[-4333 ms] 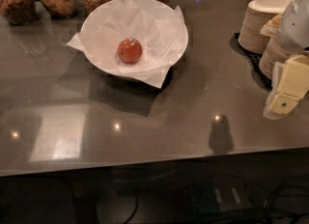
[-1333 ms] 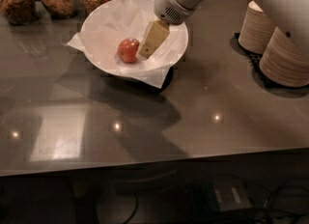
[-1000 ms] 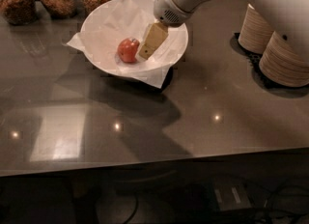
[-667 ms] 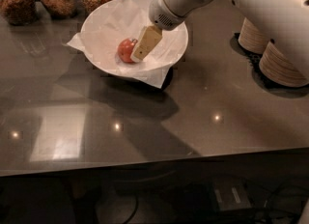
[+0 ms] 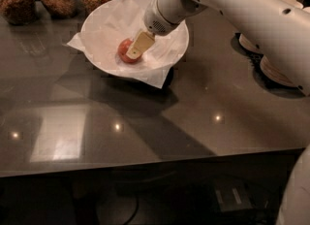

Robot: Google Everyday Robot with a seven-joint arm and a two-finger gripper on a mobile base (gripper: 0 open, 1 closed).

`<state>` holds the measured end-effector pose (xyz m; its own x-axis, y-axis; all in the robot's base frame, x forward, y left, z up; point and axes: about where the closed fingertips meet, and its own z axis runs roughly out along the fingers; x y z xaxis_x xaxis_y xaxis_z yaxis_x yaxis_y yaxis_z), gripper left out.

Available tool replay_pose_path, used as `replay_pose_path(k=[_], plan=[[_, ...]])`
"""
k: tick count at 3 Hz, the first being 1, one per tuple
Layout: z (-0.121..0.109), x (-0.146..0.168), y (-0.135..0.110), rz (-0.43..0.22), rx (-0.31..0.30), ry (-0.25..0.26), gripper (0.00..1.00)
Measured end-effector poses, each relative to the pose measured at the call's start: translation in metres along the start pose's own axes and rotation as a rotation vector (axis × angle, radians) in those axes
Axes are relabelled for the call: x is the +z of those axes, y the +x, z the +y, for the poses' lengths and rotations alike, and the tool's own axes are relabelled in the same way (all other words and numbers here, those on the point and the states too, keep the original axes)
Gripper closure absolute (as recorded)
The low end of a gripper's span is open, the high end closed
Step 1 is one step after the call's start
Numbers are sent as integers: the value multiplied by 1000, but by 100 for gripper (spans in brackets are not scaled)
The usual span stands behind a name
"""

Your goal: Pick apple from white bowl

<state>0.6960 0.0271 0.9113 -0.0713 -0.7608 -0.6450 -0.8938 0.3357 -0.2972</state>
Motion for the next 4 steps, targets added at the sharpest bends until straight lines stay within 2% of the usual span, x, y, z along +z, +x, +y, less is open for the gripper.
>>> replay_pose_path(k=[3, 4], plan=[[10, 41, 3, -8, 52, -53, 25], [10, 51, 4, -10, 65, -62, 29]])
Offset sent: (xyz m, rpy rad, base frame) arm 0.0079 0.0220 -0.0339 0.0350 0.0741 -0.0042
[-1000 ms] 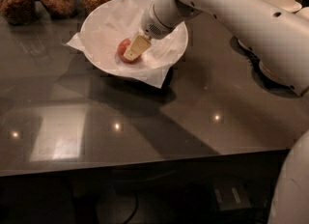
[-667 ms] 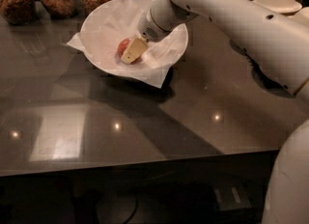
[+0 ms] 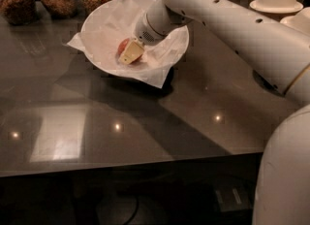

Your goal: Pick apple from white bowl

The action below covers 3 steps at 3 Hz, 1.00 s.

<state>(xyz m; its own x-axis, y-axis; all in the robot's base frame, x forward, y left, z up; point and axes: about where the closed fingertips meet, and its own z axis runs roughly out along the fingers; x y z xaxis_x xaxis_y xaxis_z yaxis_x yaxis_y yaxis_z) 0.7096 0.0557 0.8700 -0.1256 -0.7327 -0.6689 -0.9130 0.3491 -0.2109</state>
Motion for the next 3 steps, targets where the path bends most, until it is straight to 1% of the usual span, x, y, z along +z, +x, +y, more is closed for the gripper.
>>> replay_pose_path(k=[1, 2, 3], plan=[[0, 2, 1, 0, 4, -2, 36], [0, 3, 1, 0, 5, -4, 50], [2, 3, 1, 4, 0, -9, 73]])
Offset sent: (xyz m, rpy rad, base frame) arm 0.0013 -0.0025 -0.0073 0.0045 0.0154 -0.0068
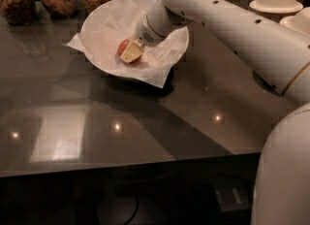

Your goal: Pick apple from white bowl

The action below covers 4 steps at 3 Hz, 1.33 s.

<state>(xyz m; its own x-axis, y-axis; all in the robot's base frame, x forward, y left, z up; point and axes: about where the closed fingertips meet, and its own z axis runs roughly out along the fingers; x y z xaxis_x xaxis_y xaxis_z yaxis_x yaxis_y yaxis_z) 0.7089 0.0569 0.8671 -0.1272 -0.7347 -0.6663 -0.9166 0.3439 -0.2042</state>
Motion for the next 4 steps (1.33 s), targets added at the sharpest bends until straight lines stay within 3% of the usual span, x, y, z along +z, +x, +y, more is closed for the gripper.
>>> replay_pose_path(k=[1, 3, 4], plan=[[1, -4, -5, 10, -24, -12, 96], [-9, -34, -27, 27, -95, -22, 100], [-12, -64, -39, 14, -129, -28, 100]])
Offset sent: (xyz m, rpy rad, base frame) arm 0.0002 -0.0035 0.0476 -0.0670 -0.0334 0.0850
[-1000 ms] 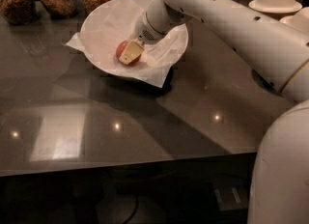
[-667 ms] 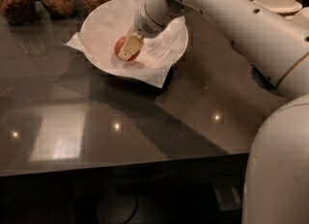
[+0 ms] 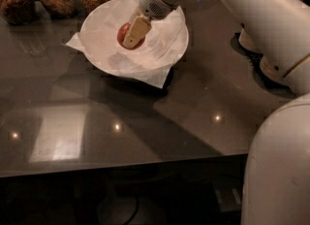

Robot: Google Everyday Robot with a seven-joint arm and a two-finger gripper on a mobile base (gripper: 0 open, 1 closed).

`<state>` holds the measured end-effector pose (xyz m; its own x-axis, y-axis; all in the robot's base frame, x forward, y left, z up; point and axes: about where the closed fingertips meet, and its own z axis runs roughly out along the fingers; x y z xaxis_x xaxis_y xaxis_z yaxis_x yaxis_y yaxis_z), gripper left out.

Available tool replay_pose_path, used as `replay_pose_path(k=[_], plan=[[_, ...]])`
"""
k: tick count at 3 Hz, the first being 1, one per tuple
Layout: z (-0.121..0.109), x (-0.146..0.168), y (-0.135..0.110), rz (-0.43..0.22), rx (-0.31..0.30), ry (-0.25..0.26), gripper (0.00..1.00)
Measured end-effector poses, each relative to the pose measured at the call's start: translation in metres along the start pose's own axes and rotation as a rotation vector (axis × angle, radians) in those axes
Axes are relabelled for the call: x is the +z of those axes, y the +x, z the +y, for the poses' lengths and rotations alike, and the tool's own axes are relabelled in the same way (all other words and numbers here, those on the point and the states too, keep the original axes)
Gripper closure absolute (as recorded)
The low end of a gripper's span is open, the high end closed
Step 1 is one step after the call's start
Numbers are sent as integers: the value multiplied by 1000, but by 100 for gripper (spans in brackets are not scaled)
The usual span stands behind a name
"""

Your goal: Pick apple from white bowl

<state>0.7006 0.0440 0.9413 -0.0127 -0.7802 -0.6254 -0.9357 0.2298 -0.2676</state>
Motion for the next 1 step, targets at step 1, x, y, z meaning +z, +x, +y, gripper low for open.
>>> replay_pose_path(k=[1], plan=[[1, -41, -18, -54, -42, -1, 100]])
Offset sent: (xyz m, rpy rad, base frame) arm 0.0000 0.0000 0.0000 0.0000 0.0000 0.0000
